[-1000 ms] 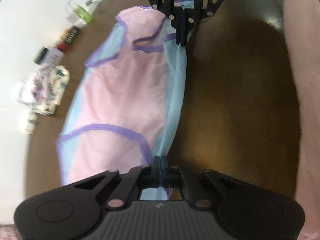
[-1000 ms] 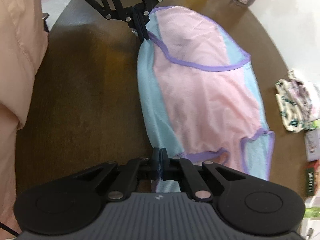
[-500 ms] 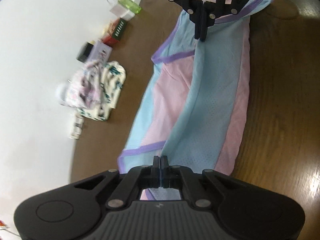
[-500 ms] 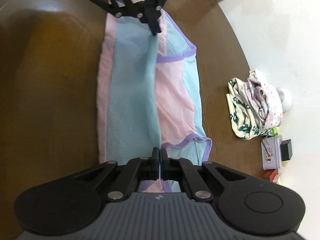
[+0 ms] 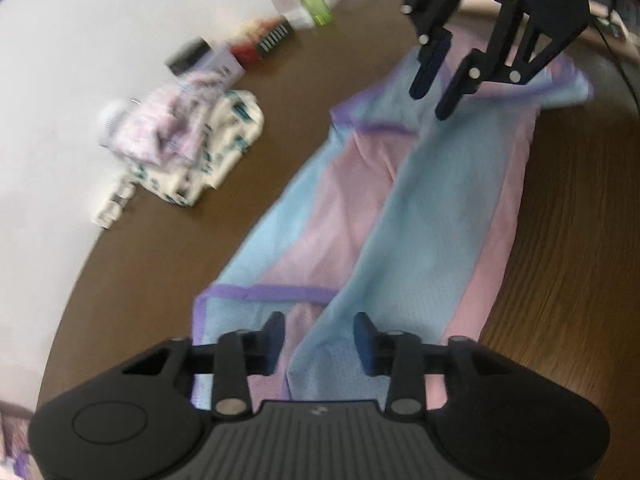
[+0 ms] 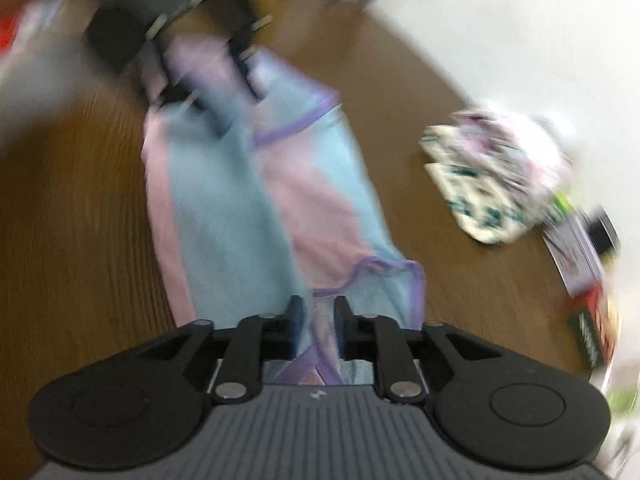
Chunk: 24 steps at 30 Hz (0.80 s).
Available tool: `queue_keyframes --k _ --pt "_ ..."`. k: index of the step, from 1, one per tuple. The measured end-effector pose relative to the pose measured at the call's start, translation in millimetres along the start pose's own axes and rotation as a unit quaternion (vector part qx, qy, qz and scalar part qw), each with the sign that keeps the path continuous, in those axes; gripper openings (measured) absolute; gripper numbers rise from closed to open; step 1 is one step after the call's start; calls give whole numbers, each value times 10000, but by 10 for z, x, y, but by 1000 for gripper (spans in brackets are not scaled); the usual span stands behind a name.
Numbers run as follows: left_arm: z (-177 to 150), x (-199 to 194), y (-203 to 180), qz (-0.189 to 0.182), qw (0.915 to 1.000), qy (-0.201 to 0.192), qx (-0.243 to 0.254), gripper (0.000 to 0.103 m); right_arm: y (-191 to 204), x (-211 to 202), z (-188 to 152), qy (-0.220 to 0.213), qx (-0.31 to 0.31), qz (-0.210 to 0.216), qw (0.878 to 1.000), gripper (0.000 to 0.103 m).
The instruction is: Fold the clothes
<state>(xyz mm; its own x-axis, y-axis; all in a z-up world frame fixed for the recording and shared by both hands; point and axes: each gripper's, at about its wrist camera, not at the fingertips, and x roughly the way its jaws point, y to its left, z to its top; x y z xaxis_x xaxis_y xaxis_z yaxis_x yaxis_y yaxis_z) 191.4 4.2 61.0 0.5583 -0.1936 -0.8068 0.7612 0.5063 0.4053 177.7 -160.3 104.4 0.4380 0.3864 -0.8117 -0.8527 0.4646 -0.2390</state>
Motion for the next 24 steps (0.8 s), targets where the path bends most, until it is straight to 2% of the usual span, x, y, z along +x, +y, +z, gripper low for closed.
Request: queue_keyframes --k 4,7,9,10,15,18,24 --pt "113 -203 -177 -104 9987 -491 -53 38 -50 -497 -325 -550 971 -94 9937 32" --pt "293 -170 -379 -330 9973 -645 127 36 222 -631 -603 -400 1001 -213 9939 34" --pt "413 -77 -497 -432 9969 -619 206 25 403 -716 -787 -298 1018 -293 9939 39" --pt "461 -14 -536 -451 9972 -562 192 24 479 -710 -859 -231 990 -350 9942 39" --pt "504 229 -530 -506 9981 -305 -185 22 729 -726 -1160 -93 967 -808 9920 39" --pt "487 283 -471 -570 9970 -259 -447 22 784 -822 -1274 -238 1097 -1040 9882 39" --pt "497 353 -452 -602 9960 -181 -642 22 810 -825 -1352 -419 1136 -905 9885 39"
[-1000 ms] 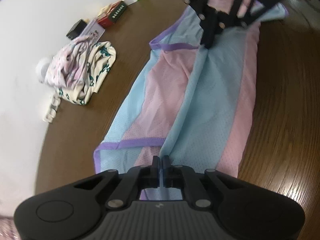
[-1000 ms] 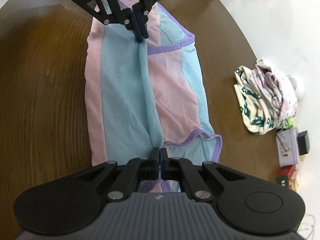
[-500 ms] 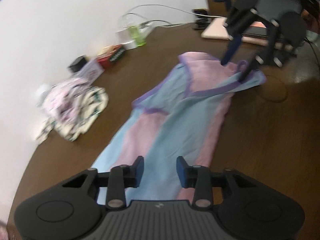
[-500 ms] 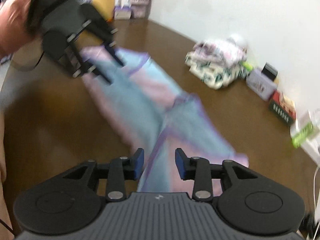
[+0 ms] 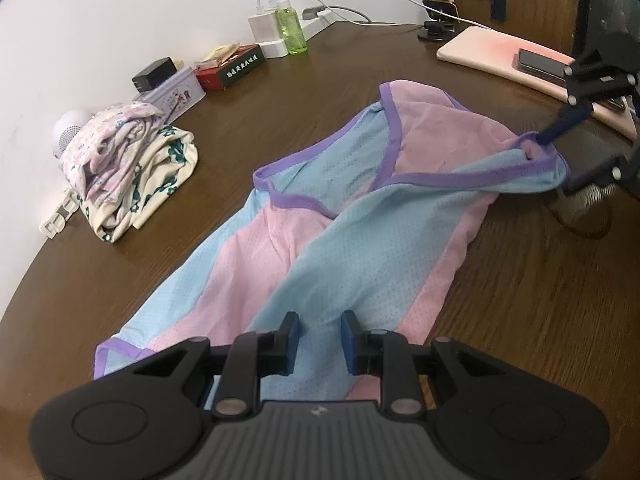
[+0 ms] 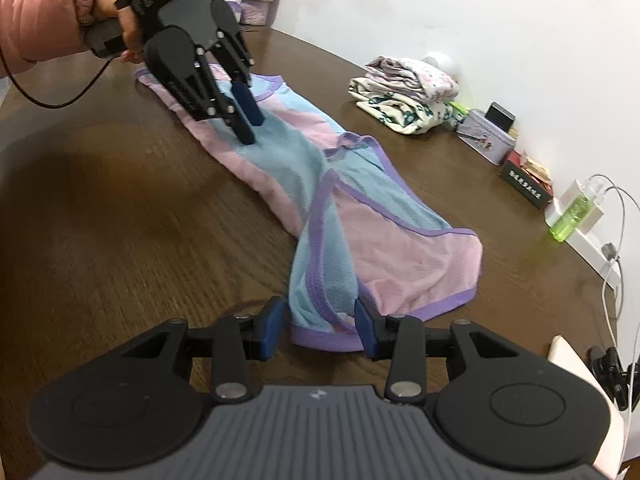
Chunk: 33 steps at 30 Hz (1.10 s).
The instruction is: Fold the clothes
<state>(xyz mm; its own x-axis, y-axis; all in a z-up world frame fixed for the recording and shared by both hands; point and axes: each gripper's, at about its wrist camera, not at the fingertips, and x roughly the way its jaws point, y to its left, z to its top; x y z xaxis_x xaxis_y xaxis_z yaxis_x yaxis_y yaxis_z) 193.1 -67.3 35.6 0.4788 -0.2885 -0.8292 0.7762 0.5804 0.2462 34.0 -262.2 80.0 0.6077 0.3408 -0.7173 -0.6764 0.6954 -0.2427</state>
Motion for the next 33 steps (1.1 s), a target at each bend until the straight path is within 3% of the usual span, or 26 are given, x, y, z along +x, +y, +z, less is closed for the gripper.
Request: queue_keyframes --k 2,4,5,9,12,16,19,20,22,27,33 --pt "4 4 10 -13 10000 7 -43 22 -14 49 10 -7 -17 42 10000 37" --pt "3 5 9 -15 10000 16 -50 22 -81 93 33 32 72 128 9999 24" --pt "2 3 4 -11 10000 15 -47 22 -171 86 54 26 251 191 9995 12" --pt "-10 -4 0 -24 10000 -14 -41 21 -645 81 108 -19 1172 426 9922 9" --pt "-12 -7 0 -37 10000 -30 -43 21 -1052 176 96 104 1869 582 9806 9" --pt "-29 -15 -9 -43 10000 -82 -29 21 -1324 386 52 356 2325 686 9695 9" --pt "-49 -24 3 -75 9999 -133 -43 21 -1325 497 60 485 2262 581 9711 11" --pt "-54 -26 11 -88 9998 -147 -50 21 -1316 513 58 504 2246 578 9714 17" --pt "-62 -30 27 -112 9998 -175 -73 22 -1320 476 57 468 2250 531 9718 34" --pt "-105 -31 86 -179 9992 -273 -228 26 -1354 202 83 17 2463 370 9685 35" --pt "-125 -38 78 -149 9990 -334 -258 26 -1017 158 155 -271 2147 640 9742 35"
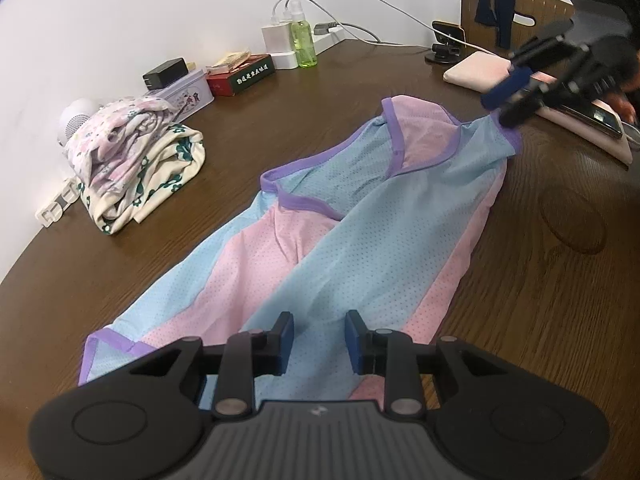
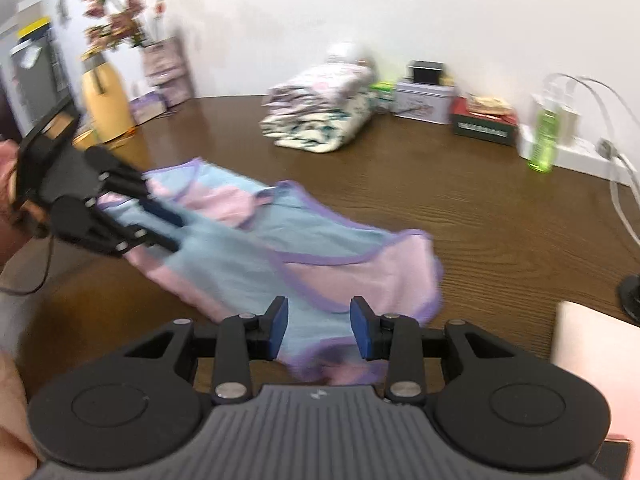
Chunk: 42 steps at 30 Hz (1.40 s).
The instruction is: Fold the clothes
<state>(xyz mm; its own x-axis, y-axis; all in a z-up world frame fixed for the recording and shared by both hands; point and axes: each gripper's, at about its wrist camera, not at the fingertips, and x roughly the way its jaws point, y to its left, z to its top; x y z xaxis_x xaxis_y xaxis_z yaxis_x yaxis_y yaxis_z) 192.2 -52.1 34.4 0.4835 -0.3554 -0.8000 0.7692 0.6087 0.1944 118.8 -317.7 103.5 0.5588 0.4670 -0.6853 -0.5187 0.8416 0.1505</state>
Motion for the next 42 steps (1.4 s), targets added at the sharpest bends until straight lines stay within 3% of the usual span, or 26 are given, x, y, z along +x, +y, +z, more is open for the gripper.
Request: queue_keyframes --k 3,7,16,19,23,28,29,34,42 --pt "-16 -6 0 12 10000 -33 -30 26 153 129 -64 200 -299 -53 9993 31" --pt "-31 -10 12 -13 9999 -81 -69 26 75 219 -141 347 -507 -724 9955 27" --pt "-90 -36 74 -67 9994 -219 -243 32 10 259 -185 357 -474 -853 9946 24" --pt "-139 -221 136 -59 9986 -382 -350 32 30 195 -173 170 -345 -889 9953 25" --pt "-418 -660 282 212 9952 -594 -751 41 126 -7 -71 -345 -84 -779 9963 34" --pt "-911 -944 479 574 9856 -461 -1522 35 454 230 28 -313 -364 -362 9982 36" --pt "-991 -959 504 592 9837 -438 -1640 30 510 330 47 -296 -375 -282 9985 36" --pt "-1322 -990 681 610 9756 -369 -2077 29 632 662 87 -267 -145 -183 9994 36" --pt "-1711 -1005 1075 385 9635 -416 -2618 26 601 770 9 -167 203 -348 9990 38"
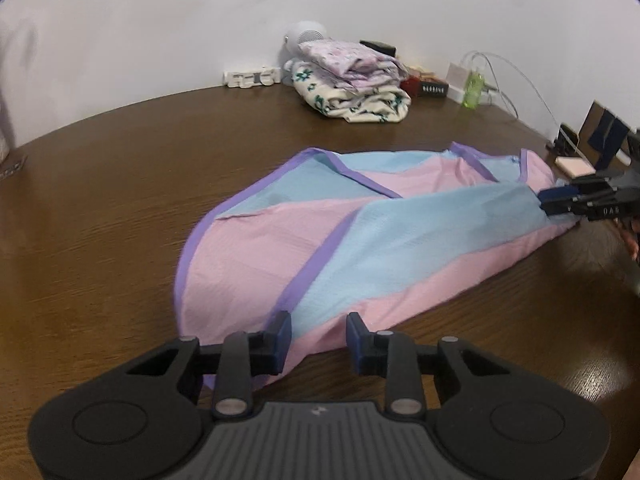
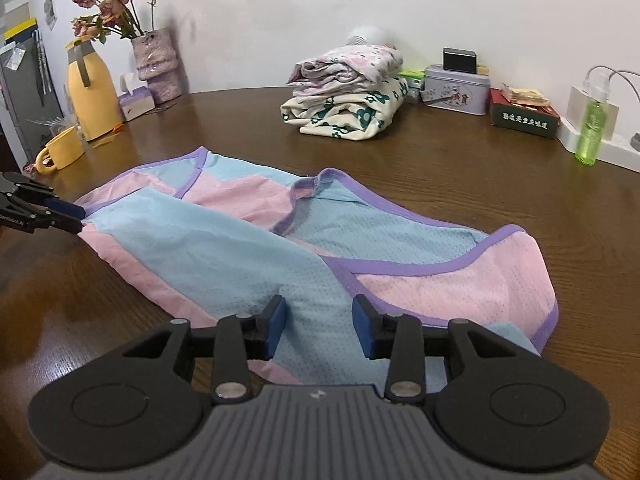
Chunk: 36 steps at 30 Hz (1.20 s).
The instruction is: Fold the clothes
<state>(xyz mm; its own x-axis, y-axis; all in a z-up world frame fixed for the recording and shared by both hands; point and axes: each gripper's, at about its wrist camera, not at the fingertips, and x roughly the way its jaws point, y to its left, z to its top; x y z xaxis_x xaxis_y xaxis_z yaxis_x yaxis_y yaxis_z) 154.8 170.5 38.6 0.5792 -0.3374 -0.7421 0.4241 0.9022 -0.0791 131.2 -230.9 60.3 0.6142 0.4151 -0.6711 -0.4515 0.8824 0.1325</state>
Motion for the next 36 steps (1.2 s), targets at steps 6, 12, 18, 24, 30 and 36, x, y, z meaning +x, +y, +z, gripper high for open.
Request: queue_keyframes --k 6,12,18,24,30,36 --pt "7 -4 140 -12 9998 12 188 21 85 -3 -1 72 -283 -176 9994 39" --pt "-46 -9 38 124 9981 -52 604 21 123 -39 -64 -39 -286 -259 9992 40" --pt "-70 -55 8 305 9971 43 693 21 188 -62 -89 -47 -369 -171 9992 41" --pt "-118 -131 27 515 9969 104 587 19 332 -11 -85 -46 -567 -72 9984 46" --pt "-124 -229 105 533 9982 156 216 20 425 24 -84 -103 -641 44 9979 46" --pt "155 -416 413 888 9934 -265 -671 41 339 -69 -76 -301 -313 93 9990 49"
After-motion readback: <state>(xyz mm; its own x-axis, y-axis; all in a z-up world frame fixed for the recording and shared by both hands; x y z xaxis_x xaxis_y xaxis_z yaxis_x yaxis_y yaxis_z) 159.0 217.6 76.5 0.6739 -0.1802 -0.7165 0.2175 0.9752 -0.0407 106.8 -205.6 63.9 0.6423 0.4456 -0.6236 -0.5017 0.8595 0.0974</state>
